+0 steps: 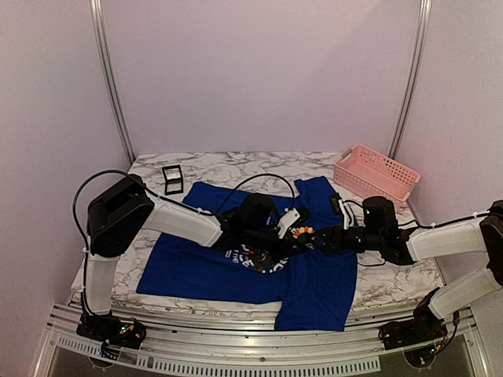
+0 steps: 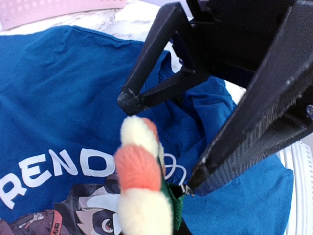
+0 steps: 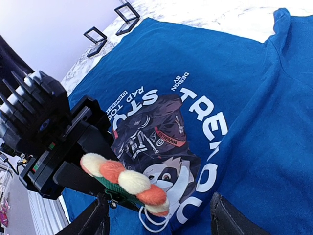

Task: Pin the brooch onto the clothing
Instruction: Pin the brooch onto the flattened clothing.

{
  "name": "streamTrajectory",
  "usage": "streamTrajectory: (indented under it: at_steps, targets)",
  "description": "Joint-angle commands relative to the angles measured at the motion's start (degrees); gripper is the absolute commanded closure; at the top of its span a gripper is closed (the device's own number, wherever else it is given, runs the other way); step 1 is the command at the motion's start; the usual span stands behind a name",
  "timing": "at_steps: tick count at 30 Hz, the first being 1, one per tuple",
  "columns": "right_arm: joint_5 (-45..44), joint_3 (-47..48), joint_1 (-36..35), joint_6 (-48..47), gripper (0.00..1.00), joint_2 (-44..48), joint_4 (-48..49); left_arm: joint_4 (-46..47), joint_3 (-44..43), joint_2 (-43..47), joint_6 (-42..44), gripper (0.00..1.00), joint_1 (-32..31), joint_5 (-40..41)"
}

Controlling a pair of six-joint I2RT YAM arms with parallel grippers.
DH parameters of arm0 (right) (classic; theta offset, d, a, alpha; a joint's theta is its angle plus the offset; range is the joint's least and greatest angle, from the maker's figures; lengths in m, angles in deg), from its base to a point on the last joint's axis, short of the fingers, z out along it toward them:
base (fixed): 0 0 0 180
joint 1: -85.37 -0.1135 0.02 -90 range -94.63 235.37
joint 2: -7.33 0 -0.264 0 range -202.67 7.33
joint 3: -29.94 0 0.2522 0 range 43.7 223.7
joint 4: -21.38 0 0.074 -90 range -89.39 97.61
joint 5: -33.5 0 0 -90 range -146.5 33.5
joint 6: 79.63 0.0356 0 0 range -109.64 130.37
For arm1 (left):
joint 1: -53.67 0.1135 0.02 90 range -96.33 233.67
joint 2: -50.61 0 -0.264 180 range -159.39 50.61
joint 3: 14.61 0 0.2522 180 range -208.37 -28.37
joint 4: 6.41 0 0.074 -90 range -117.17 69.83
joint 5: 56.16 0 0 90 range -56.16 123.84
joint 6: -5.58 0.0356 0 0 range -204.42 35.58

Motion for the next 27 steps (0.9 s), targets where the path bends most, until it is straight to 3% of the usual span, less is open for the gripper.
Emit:
streamTrajectory:
  at_steps: [1,13,18,27]
  targets:
    - [-1.7,-1.6,1.1,0.2,0.32,2.4,-3.7,-0.2,-0.2,2.1,0.3,1.00,-0.3,0.3]
    - [-0.6,-2.2,1.4,-1.4,0.31,5.8,-6.8,-0.3,-0.2,1.9,0.4,1.00,-0.4,0.7]
    - [-1.6,-0.5,-0.2,-0.1,0.24,4.2,-3.8,-1.0,-0.6,2.0,0.2,1.00,-0.7,4.9]
    - [-5.5,2.0,-3.0,3.1,0.24,-1.7,-0.6,-1.1,-0.6,2.0,-2.3,1.00,-1.5,7.5]
